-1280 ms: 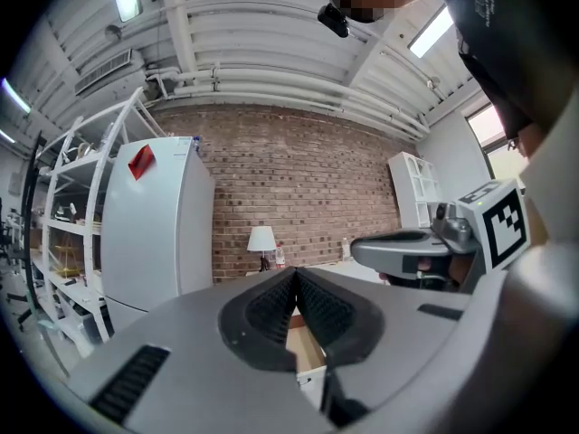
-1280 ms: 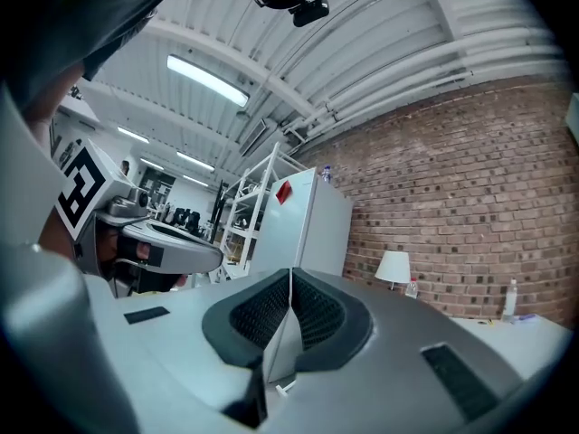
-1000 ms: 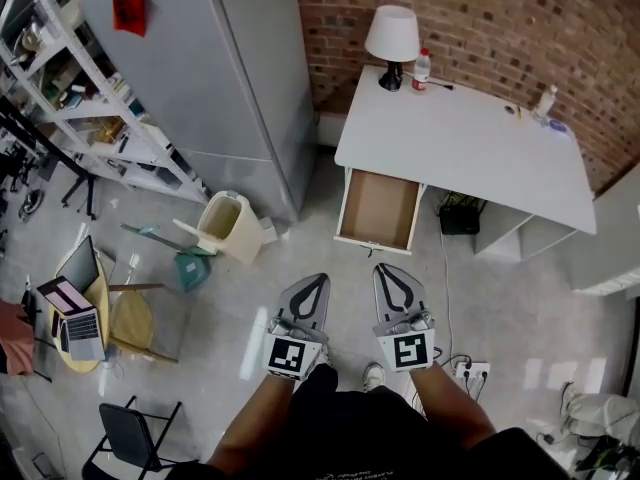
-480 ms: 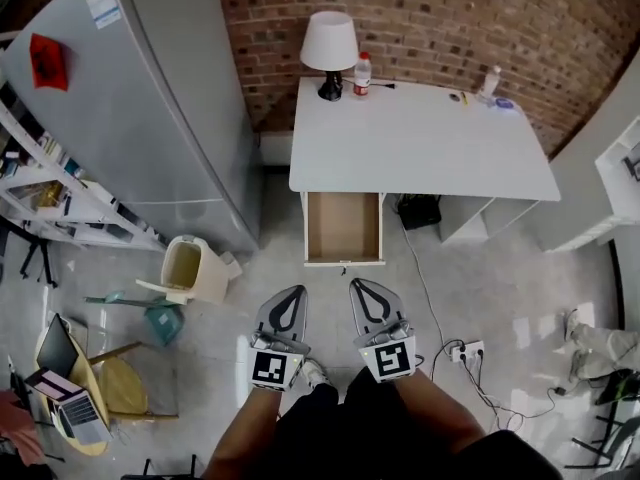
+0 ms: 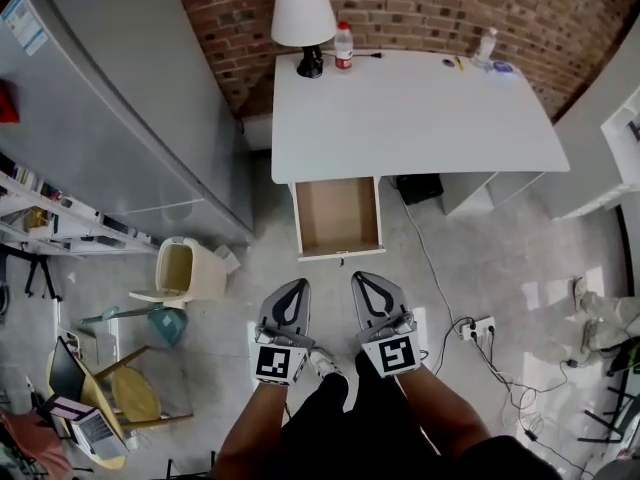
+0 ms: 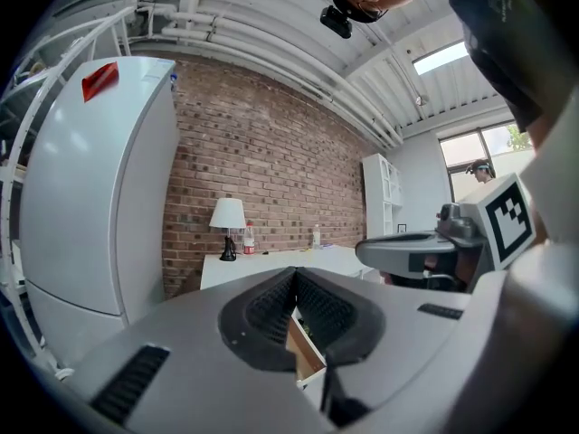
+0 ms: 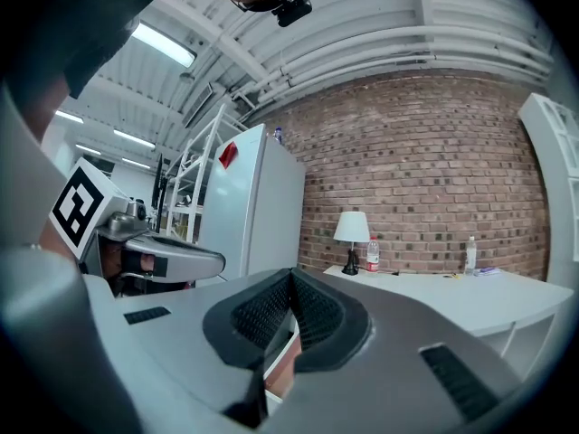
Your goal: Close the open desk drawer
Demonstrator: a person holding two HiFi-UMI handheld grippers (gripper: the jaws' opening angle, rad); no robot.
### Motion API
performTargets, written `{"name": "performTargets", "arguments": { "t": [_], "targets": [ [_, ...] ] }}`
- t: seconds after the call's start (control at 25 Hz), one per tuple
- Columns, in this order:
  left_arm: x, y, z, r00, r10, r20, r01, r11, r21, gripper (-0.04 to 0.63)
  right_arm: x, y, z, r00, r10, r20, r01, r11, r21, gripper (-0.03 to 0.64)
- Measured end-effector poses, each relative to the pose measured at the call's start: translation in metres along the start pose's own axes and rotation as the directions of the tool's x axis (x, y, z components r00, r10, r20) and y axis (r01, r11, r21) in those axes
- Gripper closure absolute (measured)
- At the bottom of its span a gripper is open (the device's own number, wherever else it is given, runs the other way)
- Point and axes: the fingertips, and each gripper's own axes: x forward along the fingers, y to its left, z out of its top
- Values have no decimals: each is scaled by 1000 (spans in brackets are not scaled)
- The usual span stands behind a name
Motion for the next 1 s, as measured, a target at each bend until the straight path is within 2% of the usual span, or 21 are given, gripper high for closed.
{"name": "performTargets", "arguments": {
  "t": [0.28,0.48,0.84,1.0],
  "targets": [
    [27,-6,-53,999,-8,-33,7,1000,-22,591,9,-4,-54,1000,2,-8,-2,999,32,591],
    [40,-12,-85,999,-3,-55,-1,997,-78,592,11,-9,-98,999,3,-48,0,998,69,591],
    [53,-11,-188,992,5,-123,-19,994,-111,591,17,-11,-205,995,-20,-103,34,989,146,591],
    [62,-4,-229,987,17,-159,-38,991,-128,591,23,-11,-255,991,-3,-136,25,986,163,589]
  ]
}}
